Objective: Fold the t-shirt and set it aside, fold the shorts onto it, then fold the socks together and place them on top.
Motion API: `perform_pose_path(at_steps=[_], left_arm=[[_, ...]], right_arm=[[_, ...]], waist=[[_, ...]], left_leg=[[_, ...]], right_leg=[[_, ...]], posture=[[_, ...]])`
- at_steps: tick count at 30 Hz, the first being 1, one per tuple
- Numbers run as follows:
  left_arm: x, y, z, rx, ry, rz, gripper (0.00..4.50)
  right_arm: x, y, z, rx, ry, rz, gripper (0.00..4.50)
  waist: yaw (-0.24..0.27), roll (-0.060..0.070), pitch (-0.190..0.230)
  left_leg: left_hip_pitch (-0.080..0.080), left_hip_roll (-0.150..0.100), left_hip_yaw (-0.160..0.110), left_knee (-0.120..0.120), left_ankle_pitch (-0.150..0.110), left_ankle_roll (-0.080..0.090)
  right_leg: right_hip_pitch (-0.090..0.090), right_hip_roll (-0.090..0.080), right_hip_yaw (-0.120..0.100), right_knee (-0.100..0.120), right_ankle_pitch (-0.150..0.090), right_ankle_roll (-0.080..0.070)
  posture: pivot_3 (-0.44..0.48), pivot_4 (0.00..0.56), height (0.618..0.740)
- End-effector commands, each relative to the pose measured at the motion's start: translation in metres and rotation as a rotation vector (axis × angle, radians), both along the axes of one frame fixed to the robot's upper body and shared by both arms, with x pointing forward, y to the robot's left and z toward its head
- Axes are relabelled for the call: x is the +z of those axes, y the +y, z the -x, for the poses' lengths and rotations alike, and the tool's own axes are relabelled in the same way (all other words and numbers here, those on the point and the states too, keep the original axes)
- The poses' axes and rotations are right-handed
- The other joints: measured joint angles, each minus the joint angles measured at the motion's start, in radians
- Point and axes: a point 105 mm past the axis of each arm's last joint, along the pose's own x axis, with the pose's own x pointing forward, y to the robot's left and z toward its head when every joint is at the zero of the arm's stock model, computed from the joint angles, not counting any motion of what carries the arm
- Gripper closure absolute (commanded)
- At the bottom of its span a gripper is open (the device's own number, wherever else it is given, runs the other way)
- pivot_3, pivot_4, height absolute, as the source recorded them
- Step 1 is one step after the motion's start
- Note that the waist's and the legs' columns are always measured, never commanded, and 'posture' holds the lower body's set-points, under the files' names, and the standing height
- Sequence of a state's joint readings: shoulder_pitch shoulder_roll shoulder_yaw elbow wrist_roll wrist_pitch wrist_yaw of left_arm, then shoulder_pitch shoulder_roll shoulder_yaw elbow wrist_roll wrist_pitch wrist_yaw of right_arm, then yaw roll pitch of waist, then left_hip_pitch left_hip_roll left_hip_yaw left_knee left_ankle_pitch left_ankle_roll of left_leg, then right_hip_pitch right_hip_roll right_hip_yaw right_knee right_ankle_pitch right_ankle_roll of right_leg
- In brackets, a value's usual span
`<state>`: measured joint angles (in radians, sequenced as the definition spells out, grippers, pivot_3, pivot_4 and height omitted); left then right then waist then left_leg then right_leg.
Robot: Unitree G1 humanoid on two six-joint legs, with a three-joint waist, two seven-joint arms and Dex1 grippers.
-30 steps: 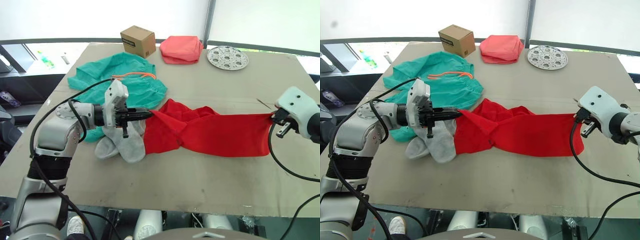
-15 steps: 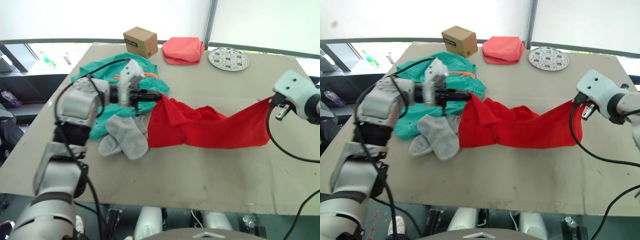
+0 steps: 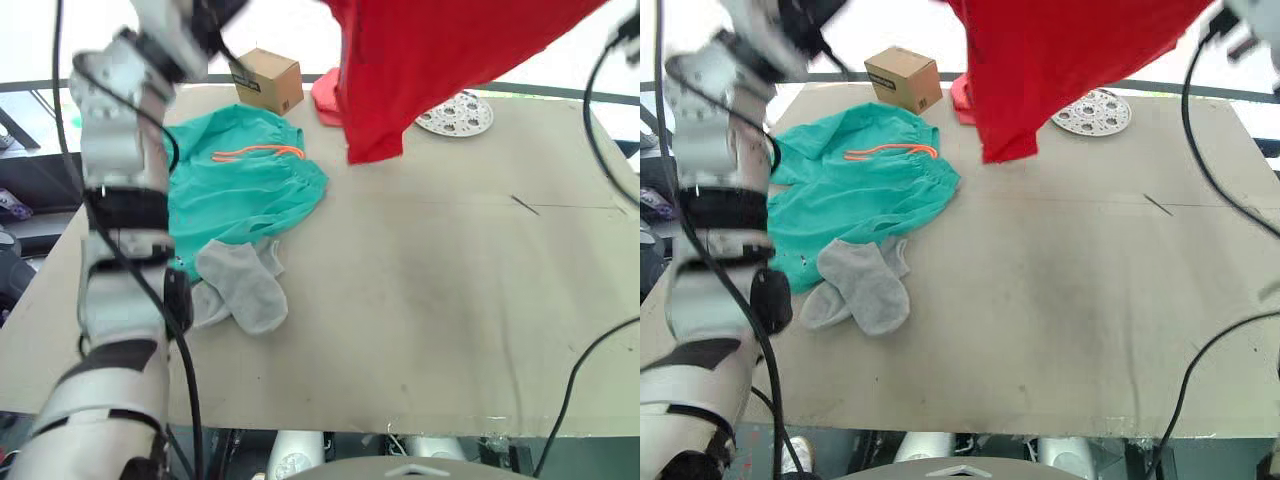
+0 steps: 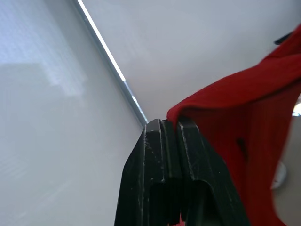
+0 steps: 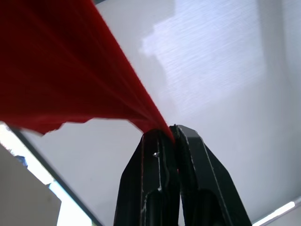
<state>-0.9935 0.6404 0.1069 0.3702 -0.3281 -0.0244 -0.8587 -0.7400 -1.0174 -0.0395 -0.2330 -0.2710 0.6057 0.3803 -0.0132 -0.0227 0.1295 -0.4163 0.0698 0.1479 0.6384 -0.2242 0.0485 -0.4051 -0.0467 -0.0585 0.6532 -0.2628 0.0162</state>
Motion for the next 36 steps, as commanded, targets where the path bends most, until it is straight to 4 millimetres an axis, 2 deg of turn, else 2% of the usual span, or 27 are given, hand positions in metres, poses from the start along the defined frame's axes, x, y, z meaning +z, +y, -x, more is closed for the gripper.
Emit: perform_pose_path(at_steps=[1,4,5,8,10,13,16,19,23,26,29,33,36], left_arm=[[-0.054,-0.023,0.040,-0.138,0.154,-0.137,4.50],[-0.114,-0.028,0.064,-0.169,0.347,-0.211,4.50],[-0.125,-0.028,0.068,-0.168,0.388,-0.223,4.50],[-0.181,-0.024,0.091,-0.175,0.537,-0.319,4.50],[-0.205,-0.020,0.109,-0.199,0.624,-0.376,4.50],[-0.224,-0.013,0.133,-0.244,0.710,-0.433,4.50],[-0.232,-0.006,0.155,-0.310,0.786,-0.470,4.50],[-0.234,0.001,0.168,-0.346,0.831,-0.493,4.50],[-0.234,0.013,0.203,-0.475,0.976,-0.556,4.50],[-0.233,0.018,0.213,-0.505,1.027,-0.571,4.50],[-0.227,0.018,0.208,-0.511,1.054,-0.533,4.50],[-0.215,0.016,0.177,-0.493,1.016,-0.509,4.50],[-0.207,0.017,0.151,-0.465,1.006,-0.535,4.50]], right_arm=[[-0.046,-0.014,0.021,0.008,0.178,-0.166,4.39],[-0.099,-0.015,0.038,0.019,0.380,-0.285,4.39],[-0.110,-0.014,0.042,0.021,0.425,-0.308,4.39],[-0.165,-0.008,0.069,0.022,0.693,-0.311,4.39],[-0.187,-0.005,0.085,0.021,0.802,-0.341,4.39],[-0.214,0.001,0.113,0.038,0.984,-0.377,4.39],[-0.231,0.003,0.136,0.047,1.121,-0.382,4.39],[-0.236,0.004,0.146,0.062,1.168,-0.392,4.39],[-0.250,0.009,0.167,0.107,1.297,-0.409,4.39],[-0.252,0.012,0.172,0.133,1.323,-0.414,4.39],[-0.251,0.010,0.169,0.142,1.313,-0.421,4.39],[-0.251,0.001,0.155,0.134,1.284,-0.364,4.39],[-0.250,-0.001,0.147,0.130,1.274,-0.384,4.39]], waist=[[-0.001,0.000,0.000],[-0.001,0.001,0.001],[-0.001,0.001,0.001],[0.000,0.001,-0.002],[0.001,0.000,-0.002],[0.002,0.001,-0.002],[0.003,0.001,-0.002],[0.003,0.001,-0.002],[0.003,-0.001,-0.004],[0.003,0.002,-0.003],[0.006,0.002,-0.004],[0.017,0.003,-0.003],[0.025,0.003,-0.003]], left_leg=[[0.001,0.000,0.000,0.003,0.000,0.000],[0.002,0.000,-0.002,0.010,0.000,0.001],[0.002,0.000,-0.003,0.010,0.000,0.001],[0.003,0.001,-0.005,0.010,-0.001,0.001],[0.006,0.001,-0.005,0.010,-0.002,0.004],[0.005,0.002,-0.006,0.009,-0.004,0.006],[0.003,0.002,-0.009,0.008,-0.004,0.006],[0.004,0.002,-0.010,0.008,-0.006,0.005],[0.003,0.002,-0.010,0.007,-0.007,0.003],[0.002,0.002,-0.011,0.005,-0.007,0.003],[0.003,0.002,-0.011,0.005,-0.007,0.002],[0.002,0.001,-0.011,0.005,-0.007,0.003],[0.002,0.000,-0.011,0.005,-0.007,0.003]], right_leg=[[0.001,0.000,0.000,0.002,0.000,0.000],[0.003,-0.002,0.005,0.009,0.000,0.000],[0.003,-0.002,0.004,0.009,0.000,0.000],[0.004,-0.002,0.004,0.008,0.000,-0.001],[0.008,-0.003,0.003,0.007,0.000,-0.002],[0.007,-0.003,0.003,0.006,0.000,-0.005],[0.006,-0.003,0.001,0.004,-0.001,-0.007],[0.006,-0.004,-0.001,0.003,-0.002,-0.007],[0.005,-0.005,-0.001,0.001,-0.004,-0.005],[0.005,-0.005,-0.002,-0.001,-0.004,-0.006],[0.005,-0.005,-0.002,-0.001,-0.005,-0.006],[0.005,-0.006,-0.004,-0.002,-0.005,-0.006],[0.006,-0.007,-0.006,-0.004,-0.004,-0.007]], posture=[[0.000,0.150,0.740],[0.000,0.150,0.740],[0.000,0.150,0.740],[0.000,0.150,0.740],[0.000,0.150,0.740],[0.000,0.150,0.740],[0.000,0.150,0.740],[0.000,0.150,0.740],[0.000,0.150,0.740],[0.000,0.150,0.740],[0.000,0.150,0.740],[0.000,0.150,0.740],[0.000,0.150,0.740]])
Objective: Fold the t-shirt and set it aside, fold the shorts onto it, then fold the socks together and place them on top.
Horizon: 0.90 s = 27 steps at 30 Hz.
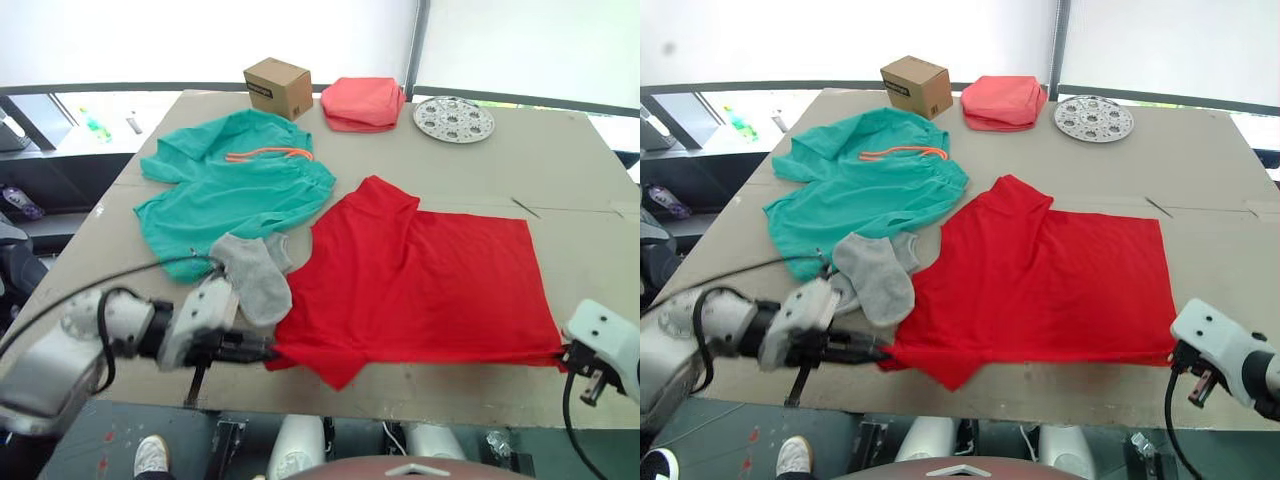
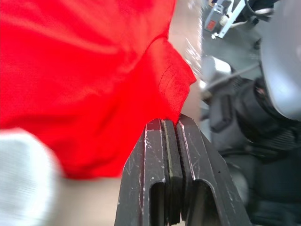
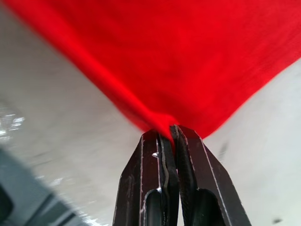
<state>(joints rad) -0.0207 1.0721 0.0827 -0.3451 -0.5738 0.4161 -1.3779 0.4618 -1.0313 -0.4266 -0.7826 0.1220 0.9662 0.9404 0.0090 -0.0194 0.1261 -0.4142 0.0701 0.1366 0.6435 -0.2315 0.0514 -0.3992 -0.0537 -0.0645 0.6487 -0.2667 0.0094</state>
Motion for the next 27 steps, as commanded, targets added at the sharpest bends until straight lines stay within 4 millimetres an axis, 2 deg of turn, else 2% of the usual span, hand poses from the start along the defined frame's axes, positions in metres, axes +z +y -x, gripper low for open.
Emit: perform_pose_path(at_steps=[1,8,11,15,21,26,27], left_arm=[[0.003,0.000,-0.022,0.010,0.008,-0.030,4.50],[-0.004,-0.007,-0.056,-0.031,-0.014,-0.134,4.50],[-0.008,-0.011,-0.068,-0.028,-0.027,-0.152,4.50],[-0.014,-0.009,-0.073,-0.029,-0.021,-0.193,4.50],[-0.026,-0.016,-0.085,0.004,-0.047,-0.210,4.50],[-0.021,-0.025,-0.096,0.056,-0.102,-0.147,4.50],[-0.017,-0.025,-0.095,0.063,-0.097,-0.127,4.14]], right_arm=[[0.005,-0.002,-0.010,-0.005,-0.029,0.008,4.39],[0.003,-0.003,-0.021,-0.002,-0.025,0.020,4.39],[-0.002,0.004,-0.024,0.004,-0.015,0.001,4.39],[-0.007,0.008,-0.025,0.013,0.002,-0.004,4.39],[-0.013,0.015,-0.039,-0.004,-0.018,-0.020,4.39],[-0.011,0.019,-0.046,-0.023,-0.043,-0.051,4.39],[-0.011,0.021,-0.043,-0.021,-0.035,-0.064,4.14]], waist=[[0.003,0.000,0.000],[0.004,0.000,0.000],[0.005,-0.001,0.000],[0.004,-0.001,0.000],[0.005,-0.002,0.000],[0.005,-0.002,0.000],[0.005,-0.002,0.000]], left_leg=[[0.000,0.000,0.000,0.000,0.000,0.000],[-0.002,0.000,-0.001,-0.001,0.003,0.005],[-0.002,0.001,-0.001,-0.001,0.003,0.005],[-0.001,0.001,-0.002,0.000,0.003,0.005],[-0.002,0.001,-0.002,0.002,0.003,0.005],[-0.002,0.001,-0.002,0.003,0.002,0.005],[-0.002,0.001,-0.002,0.003,0.002,0.005]], right_leg=[[0.000,0.000,0.000,0.000,0.000,0.000],[0.002,0.006,0.000,-0.001,0.002,-0.003],[0.002,0.007,0.000,-0.002,0.003,-0.003],[0.002,0.007,0.000,-0.002,0.002,-0.003],[0.002,0.006,0.000,-0.001,0.002,-0.003],[0.003,0.006,0.000,-0.001,0.004,-0.002],[0.003,0.006,0.000,0.000,0.005,0.000]], posture=[[0.000,0.150,0.740],[0.000,0.150,0.740],[0.000,0.150,0.740],[0.000,0.150,0.740],[0.000,0.150,0.740],[0.000,0.150,0.740],[0.000,0.150,0.740]])
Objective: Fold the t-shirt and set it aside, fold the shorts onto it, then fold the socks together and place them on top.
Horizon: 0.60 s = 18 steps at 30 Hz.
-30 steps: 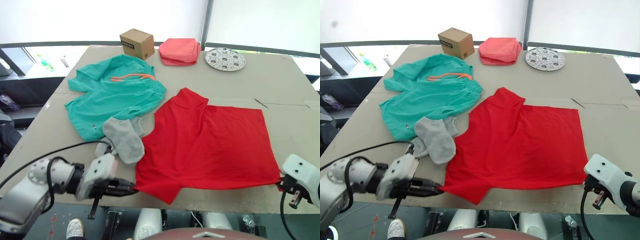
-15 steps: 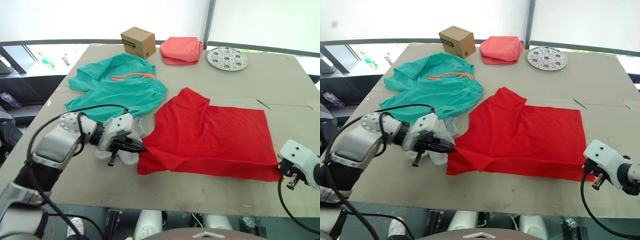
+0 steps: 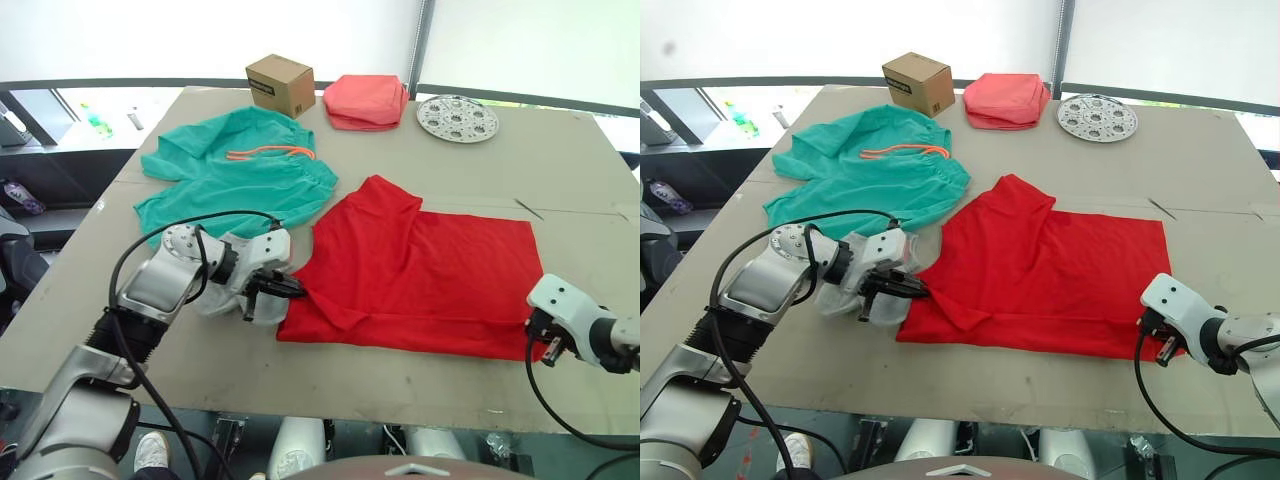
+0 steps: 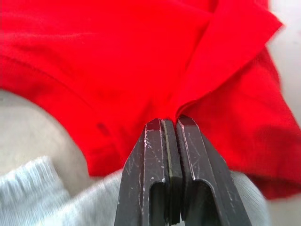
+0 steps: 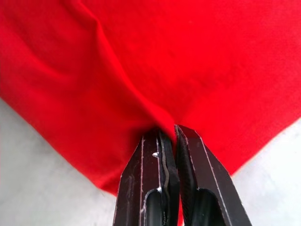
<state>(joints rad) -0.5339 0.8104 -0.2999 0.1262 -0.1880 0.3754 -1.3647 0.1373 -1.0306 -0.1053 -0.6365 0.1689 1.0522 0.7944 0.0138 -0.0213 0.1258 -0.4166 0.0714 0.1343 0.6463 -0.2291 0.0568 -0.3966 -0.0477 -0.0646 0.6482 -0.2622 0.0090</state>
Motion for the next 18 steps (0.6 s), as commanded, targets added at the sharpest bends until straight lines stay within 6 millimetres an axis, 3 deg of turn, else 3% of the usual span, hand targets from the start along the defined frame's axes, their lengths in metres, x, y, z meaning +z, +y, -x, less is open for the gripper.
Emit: perform_pose_path(at_steps=[1,4,6,8,10,13,14,15,17,18], left_arm=[[0.024,0.002,-0.005,0.025,-0.061,0.061,3.69],[0.035,0.006,0.005,0.032,-0.024,0.113,2.57],[0.051,0.012,0.005,0.118,-0.008,0.210,1.89],[0.064,0.020,0.015,0.163,0.036,0.300,1.89],[0.071,0.018,0.031,0.155,0.107,0.381,1.83],[0.062,0.004,0.054,0.122,0.208,0.407,2.69],[0.052,-0.001,0.059,0.113,0.214,0.382,2.87],[0.041,-0.007,0.062,0.116,0.214,0.357,3.51],[0.023,-0.017,0.066,0.126,0.220,0.330,4.34],[0.017,-0.020,0.068,0.130,0.225,0.324,4.47]], right_arm=[[0.007,0.003,0.001,-0.008,-0.025,-0.022,3.75],[0.010,-0.004,0.004,-0.063,-0.066,-0.009,2.58],[0.023,-0.003,0.009,-0.089,-0.113,-0.074,2.56],[0.043,0.004,0.013,-0.095,-0.192,-0.209,2.56],[0.054,0.019,0.019,-0.042,-0.233,-0.336,3.15],[0.057,0.047,0.028,0.040,-0.215,-0.504,4.41],[0.055,0.055,0.028,0.056,-0.214,-0.537,4.47],[0.050,0.063,0.027,0.072,-0.204,-0.550,4.50],[0.039,0.076,0.027,0.107,-0.178,-0.542,4.50],[0.035,0.082,0.027,0.124,-0.171,-0.547,4.50]], waist=[[-0.001,0.000,0.000],[-0.002,0.000,0.000],[-0.001,0.000,0.000],[-0.003,0.000,0.000],[-0.007,0.000,0.000],[-0.003,0.000,0.000],[-0.003,0.000,0.000],[-0.001,0.001,-0.001],[0.000,0.001,0.000],[0.000,0.000,-0.001]], left_leg=[[0.000,0.000,0.000,0.000,0.000,0.000],[0.000,0.000,-0.001,0.000,0.000,0.000],[0.000,0.001,-0.001,0.000,0.000,0.000],[0.000,0.001,-0.001,0.000,0.000,0.000],[0.001,0.001,-0.001,0.001,0.000,0.000],[0.002,0.001,-0.002,0.000,0.000,0.000],[0.003,0.001,-0.002,0.001,0.000,0.000],[0.003,0.001,-0.002,0.001,0.000,0.000],[0.003,0.000,-0.001,0.001,0.000,0.000],[0.002,-0.001,-0.001,0.001,0.000,0.000]], right_leg=[[0.000,0.000,0.000,0.000,0.000,0.000],[0.000,0.000,0.000,0.001,0.000,0.000],[0.000,0.000,0.000,0.001,0.000,0.000],[0.000,0.000,0.000,0.002,0.000,0.001],[0.000,0.000,0.000,0.002,-0.002,0.004],[0.001,-0.001,-0.001,0.003,-0.002,0.005],[0.001,-0.001,-0.001,0.003,-0.002,0.005],[0.001,-0.002,-0.001,0.002,-0.003,0.005],[0.001,-0.004,-0.001,0.003,-0.004,0.001],[0.001,-0.004,-0.001,0.003,-0.004,-0.001]], posture=[[0.000,0.150,0.740],[0.000,0.150,0.740],[0.000,0.150,0.740],[0.000,0.150,0.740],[0.000,0.150,0.740],[0.000,0.150,0.740],[0.000,0.150,0.740],[0.000,0.150,0.740],[0.000,0.150,0.740],[0.000,0.150,0.740]])
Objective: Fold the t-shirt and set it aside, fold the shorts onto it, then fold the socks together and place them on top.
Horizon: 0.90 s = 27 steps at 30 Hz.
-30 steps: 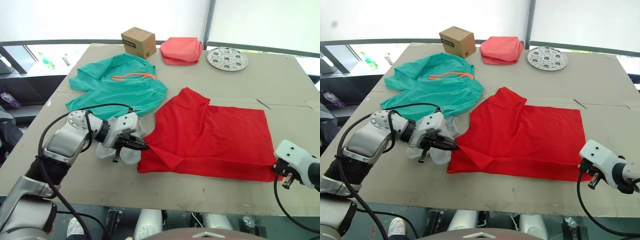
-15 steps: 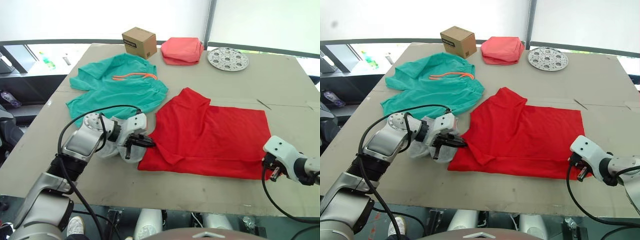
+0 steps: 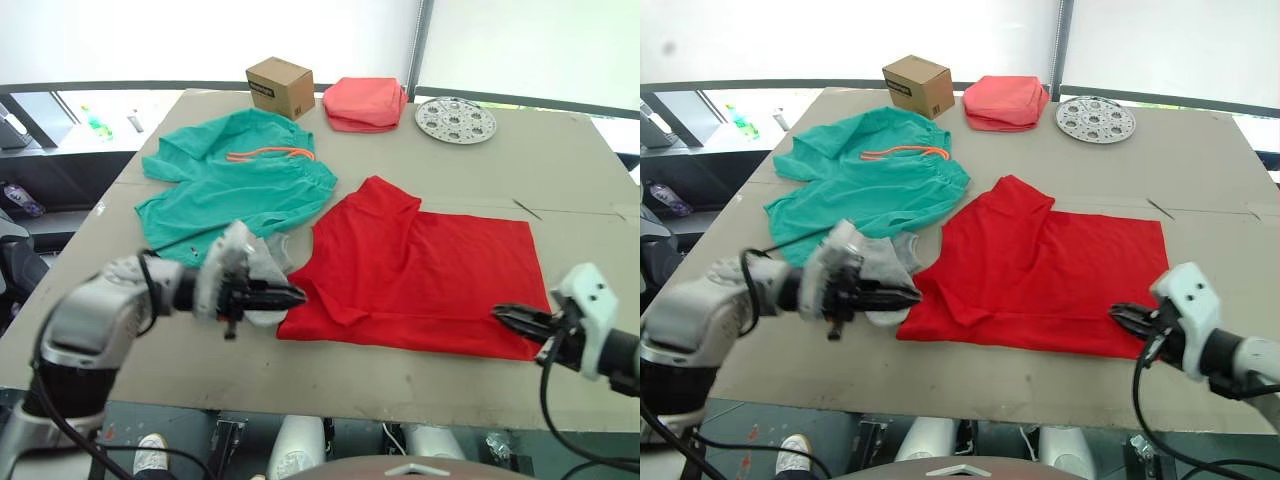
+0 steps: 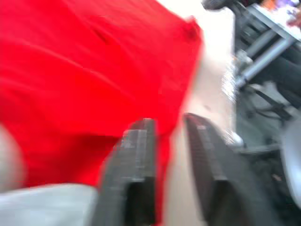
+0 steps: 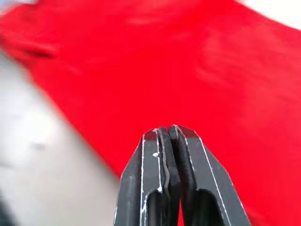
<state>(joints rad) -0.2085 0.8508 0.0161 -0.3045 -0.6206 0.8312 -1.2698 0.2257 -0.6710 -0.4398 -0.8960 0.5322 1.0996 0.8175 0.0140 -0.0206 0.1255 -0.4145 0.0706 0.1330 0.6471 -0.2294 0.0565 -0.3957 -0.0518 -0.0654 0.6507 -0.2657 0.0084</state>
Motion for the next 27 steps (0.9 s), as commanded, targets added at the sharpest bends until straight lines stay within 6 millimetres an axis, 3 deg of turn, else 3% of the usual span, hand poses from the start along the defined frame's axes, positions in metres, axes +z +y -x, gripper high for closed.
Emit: perform_pose_path(at_steps=[1,4,7,19,24,27], left_arm=[[-0.015,-0.017,0.004,-0.003,-0.039,-0.037,4.47],[-0.032,-0.020,0.004,0.019,-0.026,-0.065,4.47],[-0.041,-0.024,-0.002,0.046,-0.009,-0.068,4.47],[-0.052,-0.033,-0.030,0.110,-0.052,-0.086,4.47],[-0.026,-0.052,-0.057,0.232,-0.020,0.095,4.47],[-0.020,-0.055,-0.061,0.262,0.003,0.126,4.47]], right_arm=[[-0.007,0.027,-0.001,0.082,-0.031,-0.010,4.50],[-0.005,0.053,0.002,0.169,-0.072,-0.098,4.50],[-0.009,0.066,0.003,0.227,-0.081,-0.150,4.50],[-0.053,0.067,-0.017,0.252,-0.087,-0.069,4.50],[-0.059,0.066,-0.020,0.241,-0.082,-0.050,4.50],[-0.056,0.065,-0.020,0.232,-0.092,-0.059,4.50]], waist=[[0.000,-0.001,-0.001],[-0.001,-0.001,-0.001],[-0.001,0.000,-0.001],[-0.001,-0.001,-0.001],[0.004,-0.001,-0.001],[-0.003,-0.002,-0.002]], left_leg=[[0.000,0.000,0.000,0.000,0.000,0.000],[0.000,0.000,0.000,0.000,0.000,0.000],[0.000,0.000,0.000,0.000,0.000,0.000],[0.000,0.000,0.000,0.000,0.000,0.000],[-0.001,0.000,-0.001,0.001,0.000,0.001],[-0.001,-0.001,-0.001,0.002,0.000,0.001]], right_leg=[[0.000,0.000,0.000,0.000,0.001,-0.002],[0.000,-0.001,0.000,0.000,0.002,-0.003],[0.000,0.000,0.000,0.001,0.002,-0.003],[0.000,0.000,-0.001,0.001,0.002,-0.003],[0.000,0.000,-0.002,0.001,0.002,-0.003],[0.001,0.000,-0.001,0.001,0.002,-0.001]], posture=[[0.000,0.150,0.740],[0.000,0.150,0.740],[0.000,0.150,0.740],[0.000,0.150,0.740],[0.000,0.150,0.740],[0.000,0.150,0.740]])
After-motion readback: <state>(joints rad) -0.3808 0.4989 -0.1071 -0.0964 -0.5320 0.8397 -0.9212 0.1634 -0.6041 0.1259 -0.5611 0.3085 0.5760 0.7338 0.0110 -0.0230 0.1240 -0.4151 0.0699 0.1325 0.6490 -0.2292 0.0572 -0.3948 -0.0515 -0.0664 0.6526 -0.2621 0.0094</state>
